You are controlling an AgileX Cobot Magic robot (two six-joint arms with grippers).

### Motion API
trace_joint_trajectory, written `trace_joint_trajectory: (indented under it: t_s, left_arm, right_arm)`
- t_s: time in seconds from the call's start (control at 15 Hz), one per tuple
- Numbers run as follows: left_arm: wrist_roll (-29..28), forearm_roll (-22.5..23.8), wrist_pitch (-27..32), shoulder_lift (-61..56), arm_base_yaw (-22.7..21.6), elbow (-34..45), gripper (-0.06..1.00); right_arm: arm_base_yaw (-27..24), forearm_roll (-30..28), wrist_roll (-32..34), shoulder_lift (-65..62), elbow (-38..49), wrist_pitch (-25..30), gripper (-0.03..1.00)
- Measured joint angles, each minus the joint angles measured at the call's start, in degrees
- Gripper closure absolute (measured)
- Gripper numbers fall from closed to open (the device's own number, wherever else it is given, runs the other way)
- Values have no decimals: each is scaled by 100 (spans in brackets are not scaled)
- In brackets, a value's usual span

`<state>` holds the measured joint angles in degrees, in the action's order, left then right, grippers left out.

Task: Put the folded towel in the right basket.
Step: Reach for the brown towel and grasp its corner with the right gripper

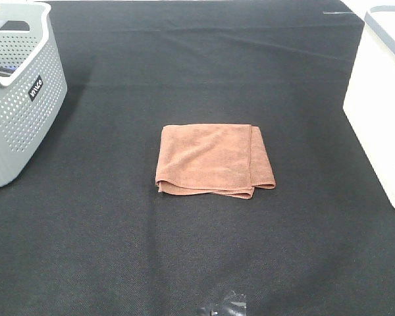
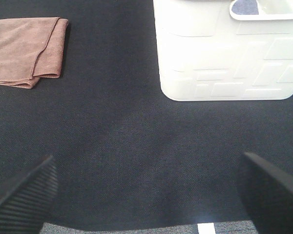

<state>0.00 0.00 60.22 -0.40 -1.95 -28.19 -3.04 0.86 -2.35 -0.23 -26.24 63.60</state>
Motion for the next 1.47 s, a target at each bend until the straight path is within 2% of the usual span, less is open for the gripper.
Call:
trace_joint_trajectory:
  t_s: [1.07, 1.2, 1.27, 1.47]
  left_arm:
    - [0, 0, 0, 0, 0, 0, -5]
    - [0, 0, 0, 0, 0, 0, -5]
    - [0, 0, 0, 0, 0, 0, -5]
    - [0, 0, 0, 0, 0, 0, -5]
  right_arm:
    - [0, 17, -11, 0, -6, 0, 1]
    - [0, 160, -17, 985, -390, 206, 1]
    - [0, 160, -17, 985, -390, 206, 1]
    - [0, 567, -23, 3134, -1633, 619, 1]
